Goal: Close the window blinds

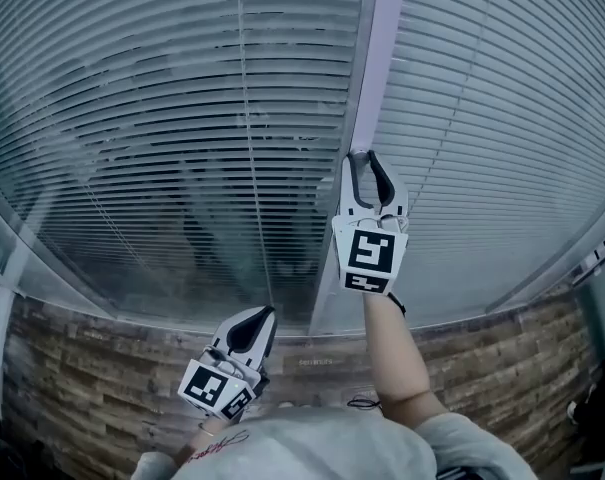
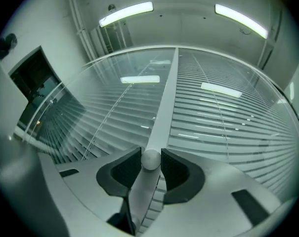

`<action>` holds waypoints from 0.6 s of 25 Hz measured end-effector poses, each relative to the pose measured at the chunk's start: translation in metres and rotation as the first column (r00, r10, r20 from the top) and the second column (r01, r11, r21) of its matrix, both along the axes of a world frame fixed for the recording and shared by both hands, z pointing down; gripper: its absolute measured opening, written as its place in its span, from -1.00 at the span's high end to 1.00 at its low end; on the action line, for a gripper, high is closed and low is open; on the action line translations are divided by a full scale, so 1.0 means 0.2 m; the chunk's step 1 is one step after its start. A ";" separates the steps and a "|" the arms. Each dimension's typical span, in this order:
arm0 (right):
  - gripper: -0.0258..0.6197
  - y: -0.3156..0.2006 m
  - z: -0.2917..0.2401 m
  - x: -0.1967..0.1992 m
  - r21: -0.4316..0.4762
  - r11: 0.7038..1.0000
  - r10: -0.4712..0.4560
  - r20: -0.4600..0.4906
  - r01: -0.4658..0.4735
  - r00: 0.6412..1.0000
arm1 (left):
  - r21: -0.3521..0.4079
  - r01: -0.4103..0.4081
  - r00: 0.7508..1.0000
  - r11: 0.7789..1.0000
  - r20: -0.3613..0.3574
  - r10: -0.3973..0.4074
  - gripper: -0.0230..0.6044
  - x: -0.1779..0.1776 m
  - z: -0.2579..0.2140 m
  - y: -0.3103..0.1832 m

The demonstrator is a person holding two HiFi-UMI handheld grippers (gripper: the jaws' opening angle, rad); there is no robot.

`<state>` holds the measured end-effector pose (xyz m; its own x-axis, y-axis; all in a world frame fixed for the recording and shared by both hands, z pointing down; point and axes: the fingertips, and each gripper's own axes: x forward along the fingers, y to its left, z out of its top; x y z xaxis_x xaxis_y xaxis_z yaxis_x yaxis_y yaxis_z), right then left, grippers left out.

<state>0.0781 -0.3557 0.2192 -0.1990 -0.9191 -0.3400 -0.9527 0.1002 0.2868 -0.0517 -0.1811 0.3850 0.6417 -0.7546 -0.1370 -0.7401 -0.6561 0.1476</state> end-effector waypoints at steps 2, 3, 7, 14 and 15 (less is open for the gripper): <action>0.51 0.00 0.00 -0.01 0.006 1.000 0.000 -0.081 0.001 0.997 | 0.002 -0.011 1.000 1.000 -0.001 0.011 0.87 0.02 0.00 0.00; 0.51 0.00 0.00 -0.01 0.008 1.000 0.003 -0.124 -0.002 0.992 | 0.002 -0.018 1.000 1.000 -0.001 0.018 0.87 0.03 0.00 0.00; 0.51 0.00 0.00 -0.02 0.027 0.999 0.028 -0.302 -0.021 0.953 | -0.004 -0.044 0.999 0.999 -0.001 0.044 0.87 0.08 0.01 0.00; 0.51 0.00 0.03 -0.04 0.066 0.998 0.045 -0.548 -0.010 0.835 | -0.011 -0.079 0.997 0.997 -0.006 0.079 0.87 0.14 0.02 0.00; 0.51 0.00 0.03 -0.04 0.077 0.997 0.047 -0.585 -0.001 0.810 | -0.010 -0.082 0.997 0.997 -0.007 0.082 0.87 0.15 0.02 0.00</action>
<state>0.0693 -0.3557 0.2251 -0.3594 -0.9046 -0.2293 -0.6033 0.0378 0.7966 -0.0226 -0.1801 0.3891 0.7008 -0.7007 -0.1337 -0.6826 -0.7132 0.1595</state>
